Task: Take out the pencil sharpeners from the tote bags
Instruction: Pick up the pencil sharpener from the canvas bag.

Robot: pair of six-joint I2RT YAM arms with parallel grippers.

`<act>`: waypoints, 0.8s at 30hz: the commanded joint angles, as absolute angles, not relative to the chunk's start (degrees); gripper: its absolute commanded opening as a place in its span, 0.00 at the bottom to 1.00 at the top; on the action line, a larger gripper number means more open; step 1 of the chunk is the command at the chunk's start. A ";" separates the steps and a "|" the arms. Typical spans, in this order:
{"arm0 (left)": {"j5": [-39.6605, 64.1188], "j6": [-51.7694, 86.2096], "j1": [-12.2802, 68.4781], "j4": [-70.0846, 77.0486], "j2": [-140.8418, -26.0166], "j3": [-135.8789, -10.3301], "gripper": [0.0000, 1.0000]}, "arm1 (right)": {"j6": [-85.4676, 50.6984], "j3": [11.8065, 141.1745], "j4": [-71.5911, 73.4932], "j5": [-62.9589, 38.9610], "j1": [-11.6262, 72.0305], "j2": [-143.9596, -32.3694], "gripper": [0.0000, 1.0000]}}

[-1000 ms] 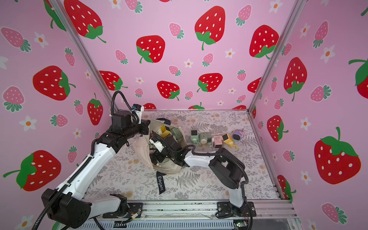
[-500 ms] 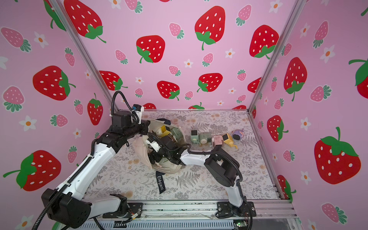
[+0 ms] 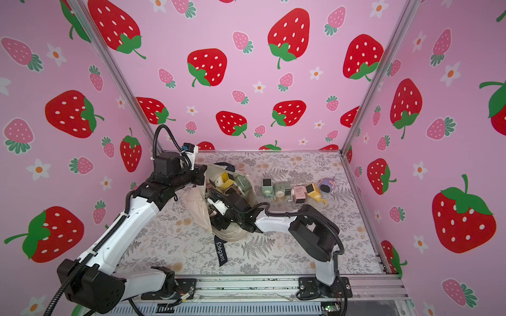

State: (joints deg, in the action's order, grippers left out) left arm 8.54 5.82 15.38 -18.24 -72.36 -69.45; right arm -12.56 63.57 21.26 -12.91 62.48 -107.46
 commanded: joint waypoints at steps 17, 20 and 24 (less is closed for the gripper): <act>9.18 5.27 15.20 -13.97 -70.22 -71.02 0.00 | -10.57 56.03 25.81 -7.29 61.26 -101.93 0.58; 9.21 5.25 15.19 -13.89 -70.04 -70.86 0.00 | -10.33 54.80 26.84 -6.97 61.17 -100.79 0.57; 9.21 5.27 15.19 -13.89 -70.14 -70.93 0.00 | -10.11 53.68 26.80 -6.37 61.08 -98.60 0.56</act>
State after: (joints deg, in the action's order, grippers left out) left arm 8.56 5.82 15.38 -18.24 -72.36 -69.45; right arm -11.03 54.17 24.62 -8.23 61.49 -101.60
